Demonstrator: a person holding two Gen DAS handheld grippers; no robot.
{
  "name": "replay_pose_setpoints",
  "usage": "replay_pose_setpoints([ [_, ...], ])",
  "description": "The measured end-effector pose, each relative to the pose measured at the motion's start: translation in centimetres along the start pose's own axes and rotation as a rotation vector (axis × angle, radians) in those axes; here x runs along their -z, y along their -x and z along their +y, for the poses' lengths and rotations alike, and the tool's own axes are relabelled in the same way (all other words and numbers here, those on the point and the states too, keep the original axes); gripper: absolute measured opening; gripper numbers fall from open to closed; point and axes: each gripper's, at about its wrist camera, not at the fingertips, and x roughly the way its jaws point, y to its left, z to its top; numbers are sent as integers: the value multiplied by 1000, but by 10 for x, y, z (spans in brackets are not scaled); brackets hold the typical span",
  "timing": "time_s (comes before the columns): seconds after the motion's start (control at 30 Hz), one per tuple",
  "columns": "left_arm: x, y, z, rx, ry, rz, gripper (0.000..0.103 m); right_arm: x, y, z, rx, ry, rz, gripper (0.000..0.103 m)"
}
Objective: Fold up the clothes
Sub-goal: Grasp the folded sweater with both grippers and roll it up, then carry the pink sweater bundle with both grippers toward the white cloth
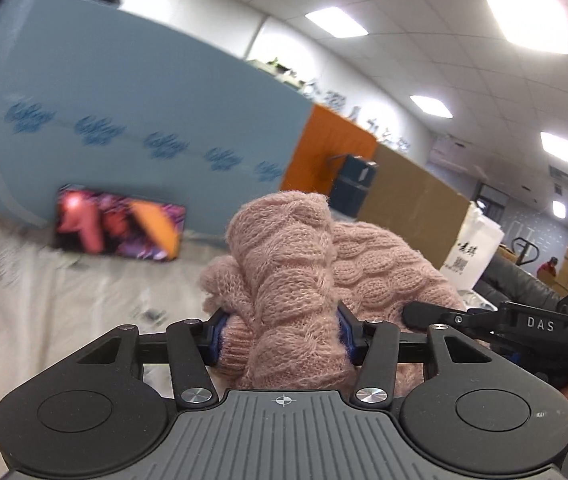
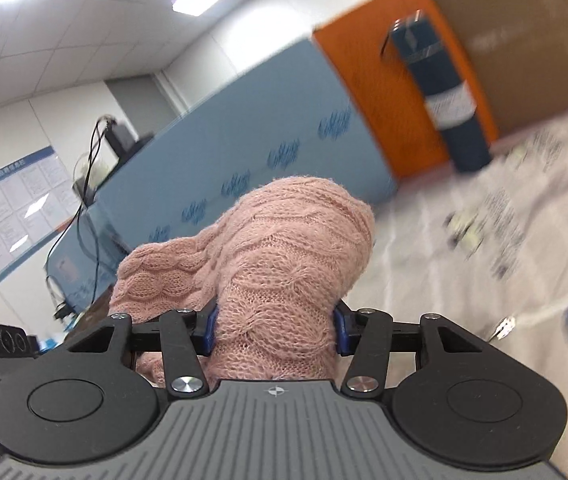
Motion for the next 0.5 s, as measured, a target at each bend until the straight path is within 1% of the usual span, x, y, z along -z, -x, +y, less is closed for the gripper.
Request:
replay_pose_setpoints([
  [0.13,-14,-33,-24,56,-36,-11,50,-15,24,-22,59,13,-101,48],
  [0.23,-20,-64,-50,82,-54,-28,49,-26,42,-39,106,20,-179,48],
  [0.33,-25,-99,-76,110,-21,-30,45,-35,63,-61,159,-4,-258,48],
  [0.5,-21,-155,-124,183,3,-29,43,-44,99,-103,242,-87,-365,47],
])
